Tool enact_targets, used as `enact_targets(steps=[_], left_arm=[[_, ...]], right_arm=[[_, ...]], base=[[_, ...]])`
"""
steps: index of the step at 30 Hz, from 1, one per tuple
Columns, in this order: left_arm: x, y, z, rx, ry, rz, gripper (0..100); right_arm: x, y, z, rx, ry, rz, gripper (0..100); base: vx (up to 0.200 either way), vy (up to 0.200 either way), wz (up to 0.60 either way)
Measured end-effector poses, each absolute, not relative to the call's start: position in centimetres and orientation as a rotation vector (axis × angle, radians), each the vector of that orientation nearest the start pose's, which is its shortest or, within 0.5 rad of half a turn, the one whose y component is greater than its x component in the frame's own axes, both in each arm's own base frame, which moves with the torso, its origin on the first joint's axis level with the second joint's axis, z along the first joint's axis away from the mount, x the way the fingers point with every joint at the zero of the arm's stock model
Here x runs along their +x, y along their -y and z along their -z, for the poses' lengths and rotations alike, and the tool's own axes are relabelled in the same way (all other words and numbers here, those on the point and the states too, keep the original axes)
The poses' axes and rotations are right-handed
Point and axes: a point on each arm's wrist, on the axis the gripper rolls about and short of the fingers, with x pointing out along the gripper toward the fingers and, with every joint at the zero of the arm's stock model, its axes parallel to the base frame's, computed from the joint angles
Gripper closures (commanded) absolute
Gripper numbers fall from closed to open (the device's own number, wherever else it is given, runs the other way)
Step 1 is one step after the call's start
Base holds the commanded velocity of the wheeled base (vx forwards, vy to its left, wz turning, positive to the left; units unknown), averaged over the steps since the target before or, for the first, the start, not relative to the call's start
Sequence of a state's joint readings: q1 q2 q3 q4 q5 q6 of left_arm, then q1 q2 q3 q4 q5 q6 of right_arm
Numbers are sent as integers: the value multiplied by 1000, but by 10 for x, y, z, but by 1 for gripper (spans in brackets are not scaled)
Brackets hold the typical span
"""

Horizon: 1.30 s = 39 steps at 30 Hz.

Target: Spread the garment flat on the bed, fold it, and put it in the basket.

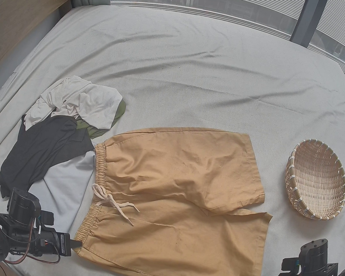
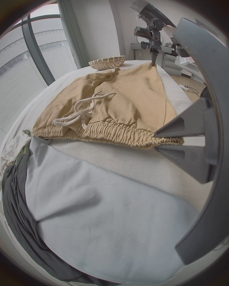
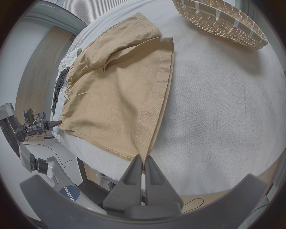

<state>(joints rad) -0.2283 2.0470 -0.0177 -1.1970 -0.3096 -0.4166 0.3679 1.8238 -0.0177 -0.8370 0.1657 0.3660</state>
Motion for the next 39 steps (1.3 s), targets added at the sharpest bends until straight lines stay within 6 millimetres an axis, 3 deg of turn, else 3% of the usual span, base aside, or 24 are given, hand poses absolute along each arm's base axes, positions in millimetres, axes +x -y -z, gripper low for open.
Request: enact_targets(steps=[6, 13, 20, 27, 39], left_arm=[[181, 48, -3, -405, -1002, 343, 100], [180, 48, -17, -420, -937, 395, 100], [189, 47, -45, -463, -700, 460, 100], [197, 49, -74, -502, -450, 515, 100], [203, 54, -76, -559, -405, 454, 100]], right_arm=[[147, -68, -16, 206, -1102, -325, 100], [144, -70, -22, 209, -1071, -351, 100], [143, -67, -52, 290, -881, -377, 100], [157, -65, -88, 368, -657, -385, 100], [186, -56, -136, 427, -417, -362, 100]], base=[[0, 0, 0], [0, 0, 0], [0, 0, 0], [0, 0, 0], [0, 0, 0]])
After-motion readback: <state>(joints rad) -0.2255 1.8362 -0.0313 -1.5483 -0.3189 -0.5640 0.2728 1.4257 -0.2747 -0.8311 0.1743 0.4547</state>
